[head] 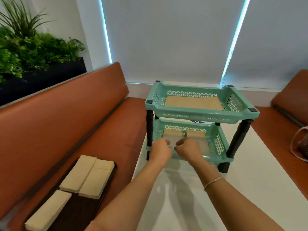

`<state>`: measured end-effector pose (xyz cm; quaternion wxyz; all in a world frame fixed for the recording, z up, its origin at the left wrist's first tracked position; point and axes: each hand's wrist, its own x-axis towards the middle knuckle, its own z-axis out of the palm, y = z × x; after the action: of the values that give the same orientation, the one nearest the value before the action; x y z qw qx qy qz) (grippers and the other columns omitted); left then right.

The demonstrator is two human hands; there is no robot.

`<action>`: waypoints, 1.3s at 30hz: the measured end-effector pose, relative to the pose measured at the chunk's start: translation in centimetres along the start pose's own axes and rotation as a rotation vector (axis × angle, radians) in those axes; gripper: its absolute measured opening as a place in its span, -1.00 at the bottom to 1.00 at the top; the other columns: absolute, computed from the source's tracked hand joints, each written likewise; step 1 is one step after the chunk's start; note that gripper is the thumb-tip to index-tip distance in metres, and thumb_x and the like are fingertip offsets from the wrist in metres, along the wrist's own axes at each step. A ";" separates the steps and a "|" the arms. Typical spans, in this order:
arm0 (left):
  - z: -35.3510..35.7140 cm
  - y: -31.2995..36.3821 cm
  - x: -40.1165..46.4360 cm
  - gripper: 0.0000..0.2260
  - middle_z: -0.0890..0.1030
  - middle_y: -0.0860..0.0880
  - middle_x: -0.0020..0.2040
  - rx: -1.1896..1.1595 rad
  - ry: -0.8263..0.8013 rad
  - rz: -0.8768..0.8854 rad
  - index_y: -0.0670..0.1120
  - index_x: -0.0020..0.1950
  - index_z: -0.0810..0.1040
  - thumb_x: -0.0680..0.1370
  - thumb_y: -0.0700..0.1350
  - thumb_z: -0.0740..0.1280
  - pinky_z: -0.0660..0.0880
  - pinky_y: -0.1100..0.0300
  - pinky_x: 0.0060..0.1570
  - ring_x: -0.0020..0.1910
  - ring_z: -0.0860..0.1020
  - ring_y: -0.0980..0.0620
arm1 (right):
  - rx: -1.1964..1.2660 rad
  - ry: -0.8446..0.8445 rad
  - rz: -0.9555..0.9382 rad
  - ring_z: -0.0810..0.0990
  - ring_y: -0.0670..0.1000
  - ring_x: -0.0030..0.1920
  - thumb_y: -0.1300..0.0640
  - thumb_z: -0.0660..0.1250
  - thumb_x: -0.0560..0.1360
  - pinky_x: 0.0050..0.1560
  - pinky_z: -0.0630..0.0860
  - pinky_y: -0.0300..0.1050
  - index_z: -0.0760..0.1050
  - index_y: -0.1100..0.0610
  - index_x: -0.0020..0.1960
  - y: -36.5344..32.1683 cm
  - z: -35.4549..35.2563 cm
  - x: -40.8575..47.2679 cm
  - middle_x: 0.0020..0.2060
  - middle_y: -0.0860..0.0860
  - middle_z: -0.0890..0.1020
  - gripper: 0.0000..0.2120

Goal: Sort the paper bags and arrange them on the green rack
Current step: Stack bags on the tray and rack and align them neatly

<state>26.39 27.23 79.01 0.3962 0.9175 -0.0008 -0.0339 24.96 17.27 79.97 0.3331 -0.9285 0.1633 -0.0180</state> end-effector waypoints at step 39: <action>-18.0 -58.8 0.4 -0.21 0.22 -0.18 0.47 0.135 -0.268 -0.833 -0.20 0.52 0.04 0.48 0.09 0.37 0.29 0.00 0.38 0.45 0.21 -0.15 | -0.221 -0.789 -0.045 0.49 0.03 0.24 0.12 0.33 0.52 0.16 0.43 -0.21 0.36 0.11 0.37 -21.0 46.6 -7.4 0.27 0.05 0.49 -0.56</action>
<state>26.42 80.64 48.49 0.2844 0.8510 0.3153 -0.3090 30.68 63.41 57.40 0.2679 -0.8976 0.0037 0.3500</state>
